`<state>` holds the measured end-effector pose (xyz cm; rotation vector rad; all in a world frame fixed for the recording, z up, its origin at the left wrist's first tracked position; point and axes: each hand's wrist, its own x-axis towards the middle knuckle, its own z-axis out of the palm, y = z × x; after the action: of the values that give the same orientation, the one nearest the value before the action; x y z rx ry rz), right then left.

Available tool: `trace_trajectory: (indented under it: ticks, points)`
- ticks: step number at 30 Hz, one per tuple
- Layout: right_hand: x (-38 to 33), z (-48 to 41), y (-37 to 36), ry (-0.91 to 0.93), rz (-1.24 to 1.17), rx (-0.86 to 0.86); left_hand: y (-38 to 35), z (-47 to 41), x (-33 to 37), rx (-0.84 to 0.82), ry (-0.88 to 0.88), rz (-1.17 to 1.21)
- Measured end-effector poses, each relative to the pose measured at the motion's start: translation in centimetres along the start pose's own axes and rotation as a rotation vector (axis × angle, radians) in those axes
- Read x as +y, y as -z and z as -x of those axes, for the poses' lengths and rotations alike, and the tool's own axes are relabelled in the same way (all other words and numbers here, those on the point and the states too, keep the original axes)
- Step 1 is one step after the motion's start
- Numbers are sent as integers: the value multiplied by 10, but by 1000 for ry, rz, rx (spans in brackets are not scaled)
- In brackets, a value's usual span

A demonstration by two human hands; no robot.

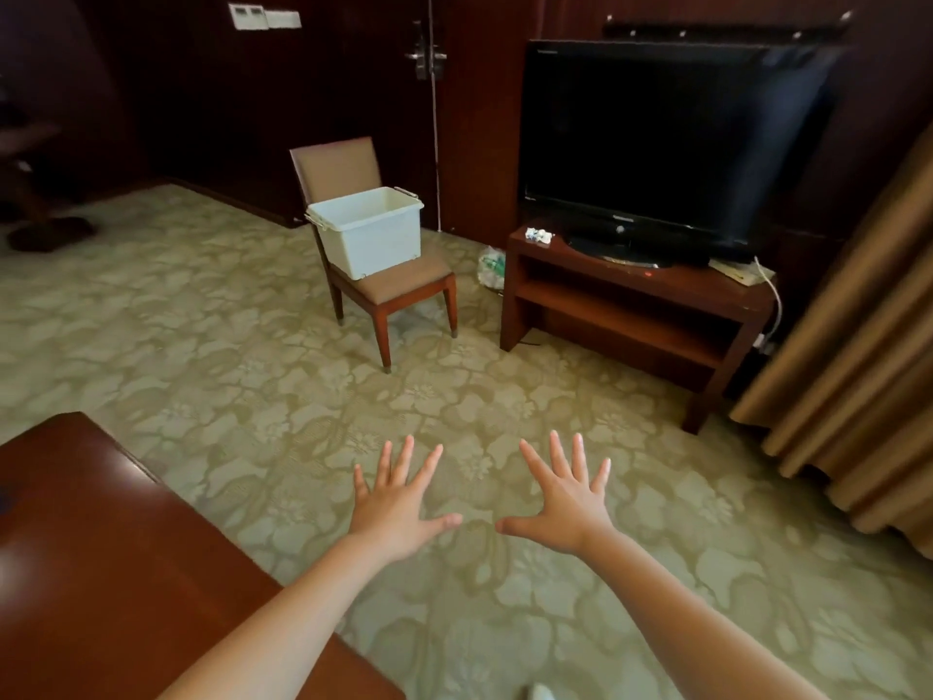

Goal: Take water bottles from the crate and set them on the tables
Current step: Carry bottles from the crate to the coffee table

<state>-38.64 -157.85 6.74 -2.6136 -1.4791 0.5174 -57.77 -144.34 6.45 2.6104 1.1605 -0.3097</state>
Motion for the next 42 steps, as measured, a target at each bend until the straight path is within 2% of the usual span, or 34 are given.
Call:
trace_trajectory:
  ticks: [7, 14, 26, 32, 38, 42]
  points:
    - [36, -152, 70, 198, 190, 7, 51, -119, 25, 63, 94, 55]
    - [37, -278, 101, 303, 255, -10, 80, -227, 12, 61, 174, 56]
    - [6, -551, 174, 333, 296, 37, 172, -484, -57, 95, 183, 99]
    - [1, -657, 186, 316, 241, -30, 202, -584, -80, 62, 181, 78]
    - [-27, -793, 196, 387, 249, -94, 231, -683, -118, 65, 268, 105]
    - [-54, -890, 225, 471, 270, -73, 268, -752, -144, 127, 349, 130]
